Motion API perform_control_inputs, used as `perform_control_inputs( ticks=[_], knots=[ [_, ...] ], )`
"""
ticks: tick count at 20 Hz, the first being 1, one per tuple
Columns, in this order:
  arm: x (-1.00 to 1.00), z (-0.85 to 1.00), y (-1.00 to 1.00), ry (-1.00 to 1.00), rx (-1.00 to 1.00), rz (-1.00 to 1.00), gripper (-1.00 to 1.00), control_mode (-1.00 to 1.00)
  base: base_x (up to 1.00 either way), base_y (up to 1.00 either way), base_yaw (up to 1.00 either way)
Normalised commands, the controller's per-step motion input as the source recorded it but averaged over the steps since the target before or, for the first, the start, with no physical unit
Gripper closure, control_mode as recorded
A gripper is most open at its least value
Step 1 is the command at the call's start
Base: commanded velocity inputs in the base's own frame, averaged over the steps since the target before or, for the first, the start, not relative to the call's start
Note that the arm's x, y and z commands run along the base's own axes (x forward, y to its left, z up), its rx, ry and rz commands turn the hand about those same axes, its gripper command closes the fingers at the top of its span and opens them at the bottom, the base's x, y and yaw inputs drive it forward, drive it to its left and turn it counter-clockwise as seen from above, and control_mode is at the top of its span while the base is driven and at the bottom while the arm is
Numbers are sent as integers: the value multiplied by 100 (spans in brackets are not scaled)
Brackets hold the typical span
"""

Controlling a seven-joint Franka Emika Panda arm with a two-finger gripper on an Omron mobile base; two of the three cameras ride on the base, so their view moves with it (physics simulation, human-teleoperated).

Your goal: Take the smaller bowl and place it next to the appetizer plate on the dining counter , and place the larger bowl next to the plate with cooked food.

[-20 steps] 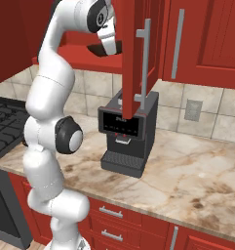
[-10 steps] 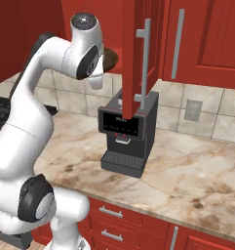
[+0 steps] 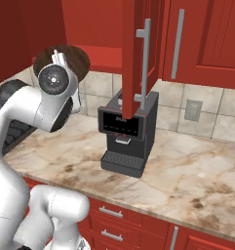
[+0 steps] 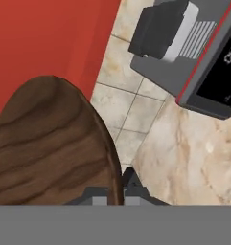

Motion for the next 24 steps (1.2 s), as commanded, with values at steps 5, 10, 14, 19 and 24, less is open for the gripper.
perform_control_inputs(
  ticks=[5, 10, 14, 19, 24],
  knots=[
    [-100, 19, 13, -16, 8, 22, 100, -100, 0, 0, 0],
    [-100, -66, 3, 0, 0, 20, 100, -100, 0, 0, 0],
    [-87, -77, -10, 6, -1, 5, 100, -100, 0, 0, 0],
    [-5, -39, 0, 3, -7, -2, 100, -100, 0, 0, 0],
    [0, -25, 24, 0, -9, -4, 100, -100, 0, 0, 0]
  ],
)
